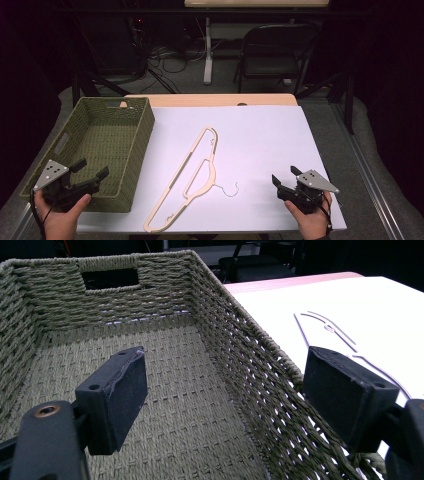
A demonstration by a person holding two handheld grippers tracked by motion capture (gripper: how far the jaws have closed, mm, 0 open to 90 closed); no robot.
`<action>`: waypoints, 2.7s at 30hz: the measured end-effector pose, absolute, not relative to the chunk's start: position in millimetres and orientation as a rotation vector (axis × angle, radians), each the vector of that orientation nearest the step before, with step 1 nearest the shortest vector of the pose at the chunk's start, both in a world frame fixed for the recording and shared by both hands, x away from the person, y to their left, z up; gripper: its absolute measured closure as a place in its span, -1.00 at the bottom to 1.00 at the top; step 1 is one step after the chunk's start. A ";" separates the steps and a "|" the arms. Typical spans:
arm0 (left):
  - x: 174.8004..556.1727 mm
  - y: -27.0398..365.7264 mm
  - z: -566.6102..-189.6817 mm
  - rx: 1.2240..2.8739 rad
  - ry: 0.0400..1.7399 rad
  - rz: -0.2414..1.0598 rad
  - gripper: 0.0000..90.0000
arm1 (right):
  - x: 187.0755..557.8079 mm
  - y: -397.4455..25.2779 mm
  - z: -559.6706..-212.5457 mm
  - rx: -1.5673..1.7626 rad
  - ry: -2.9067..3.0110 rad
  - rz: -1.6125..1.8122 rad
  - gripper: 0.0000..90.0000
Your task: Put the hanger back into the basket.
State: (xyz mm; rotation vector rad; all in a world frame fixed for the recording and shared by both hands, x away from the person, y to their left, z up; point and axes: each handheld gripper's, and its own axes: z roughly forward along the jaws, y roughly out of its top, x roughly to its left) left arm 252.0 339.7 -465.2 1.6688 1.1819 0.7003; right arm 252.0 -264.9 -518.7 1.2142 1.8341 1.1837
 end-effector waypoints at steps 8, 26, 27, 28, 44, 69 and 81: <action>254.2 332.5 -460.5 1.722 1.175 0.671 -0.59 | 250.7 -263.9 -519.1 1.217 1.836 1.177 -0.37; 257.7 330.3 -449.7 1.757 1.179 0.625 -0.47 | 254.6 -258.2 -523.0 1.222 1.869 1.167 -0.38; 258.0 330.3 -449.9 1.758 1.177 0.625 -0.47 | 255.3 -257.6 -522.5 1.222 1.881 1.158 -0.38; 258.1 330.3 -449.9 1.759 1.176 0.625 -0.47 | 255.3 -257.6 -522.5 1.222 1.881 1.158 -0.38; 258.3 323.5 -450.0 1.795 1.167 0.616 -0.43 | 261.4 -245.5 -514.2 1.155 1.976 1.102 -0.38; 287.8 249.7 -426.9 2.152 1.173 0.480 -0.35 | 259.7 -249.4 -521.1 1.169 2.005 1.093 -0.38; 309.0 241.6 -421.7 2.344 1.190 0.408 -0.35 | 259.4 -248.5 -523.4 1.174 2.012 1.087 -0.38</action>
